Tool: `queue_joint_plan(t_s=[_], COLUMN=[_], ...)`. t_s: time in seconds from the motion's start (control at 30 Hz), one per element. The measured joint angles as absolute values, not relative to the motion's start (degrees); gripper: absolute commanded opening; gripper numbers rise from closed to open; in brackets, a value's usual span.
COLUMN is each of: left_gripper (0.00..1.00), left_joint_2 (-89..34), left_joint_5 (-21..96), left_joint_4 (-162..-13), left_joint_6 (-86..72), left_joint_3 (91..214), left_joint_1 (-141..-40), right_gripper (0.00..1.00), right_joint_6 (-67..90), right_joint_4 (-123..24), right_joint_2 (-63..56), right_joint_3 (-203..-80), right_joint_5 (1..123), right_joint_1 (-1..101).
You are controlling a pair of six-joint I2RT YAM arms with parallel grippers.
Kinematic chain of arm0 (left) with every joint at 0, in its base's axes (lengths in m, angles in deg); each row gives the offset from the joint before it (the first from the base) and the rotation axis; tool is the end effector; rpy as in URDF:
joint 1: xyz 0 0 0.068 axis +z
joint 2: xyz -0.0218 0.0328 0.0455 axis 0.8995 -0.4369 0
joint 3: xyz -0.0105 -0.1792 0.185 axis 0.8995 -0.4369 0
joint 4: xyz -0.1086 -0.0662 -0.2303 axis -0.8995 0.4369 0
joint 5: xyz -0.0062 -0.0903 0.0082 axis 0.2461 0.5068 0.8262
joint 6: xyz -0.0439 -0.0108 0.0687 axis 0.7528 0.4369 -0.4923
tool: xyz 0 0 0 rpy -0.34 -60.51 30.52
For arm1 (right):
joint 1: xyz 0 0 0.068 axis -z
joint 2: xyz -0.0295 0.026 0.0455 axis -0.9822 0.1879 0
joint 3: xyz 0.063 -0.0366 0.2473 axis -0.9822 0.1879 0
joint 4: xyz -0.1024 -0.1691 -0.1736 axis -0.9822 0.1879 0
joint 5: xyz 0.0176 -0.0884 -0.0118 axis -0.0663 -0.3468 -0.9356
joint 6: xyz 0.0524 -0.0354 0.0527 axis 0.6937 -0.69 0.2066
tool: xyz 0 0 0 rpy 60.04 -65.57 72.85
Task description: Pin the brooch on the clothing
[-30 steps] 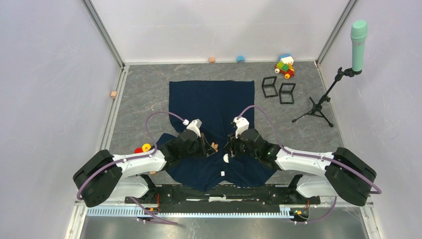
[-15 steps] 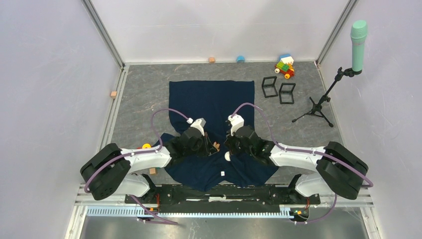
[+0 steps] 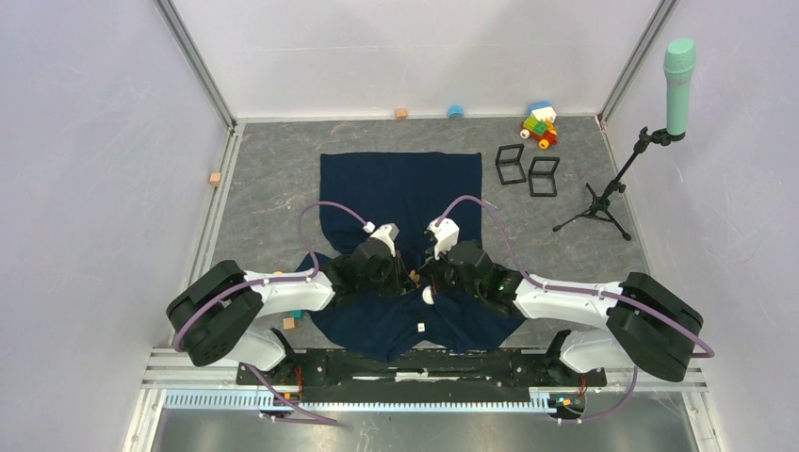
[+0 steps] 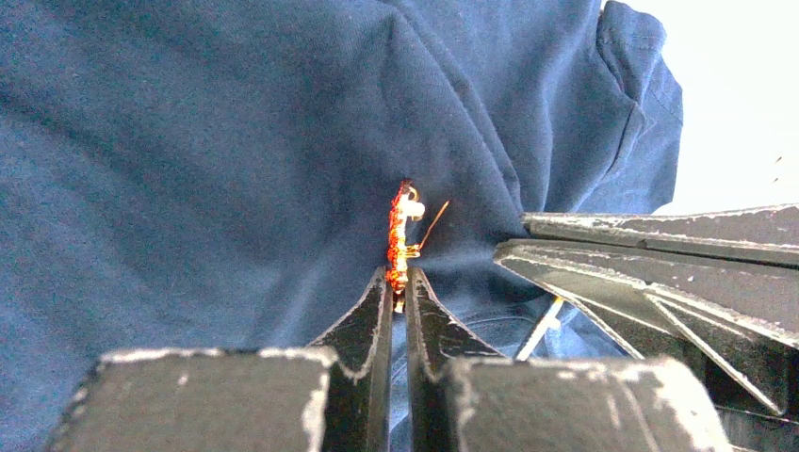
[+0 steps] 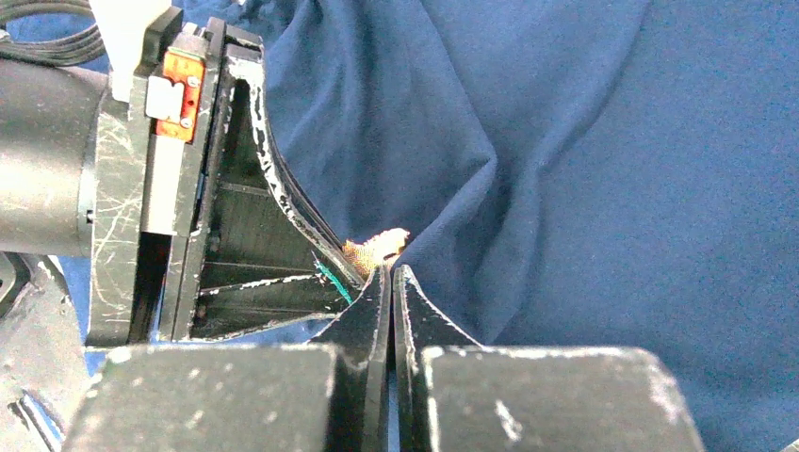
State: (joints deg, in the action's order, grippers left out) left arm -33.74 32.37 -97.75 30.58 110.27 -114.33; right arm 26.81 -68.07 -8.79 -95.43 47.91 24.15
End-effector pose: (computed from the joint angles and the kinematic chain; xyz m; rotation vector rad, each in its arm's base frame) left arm 0.1857 -0.2297 0.1082 0.0650 2.4601 -0.9177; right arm 0.1784 0.2413 0.1482 -0.5349 2.0744 0.7061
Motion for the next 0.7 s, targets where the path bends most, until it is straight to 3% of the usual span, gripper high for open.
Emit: queue_joint_plan(t_s=[0.7], left_gripper=[0.02], left_joint_2=[-31.03], left_joint_5=[30.14], left_joint_4=[-100.96], left_joint_6=[30.36], left_joint_3=[107.8], left_joint_1=[-114.86], right_gripper=[0.0], right_joint_6=[26.44], right_joint_4=[-68.62], right_joint_2=[-5.82], right_joint_3=[-93.51], right_joint_5=[52.57], right_joint_1=[22.55])
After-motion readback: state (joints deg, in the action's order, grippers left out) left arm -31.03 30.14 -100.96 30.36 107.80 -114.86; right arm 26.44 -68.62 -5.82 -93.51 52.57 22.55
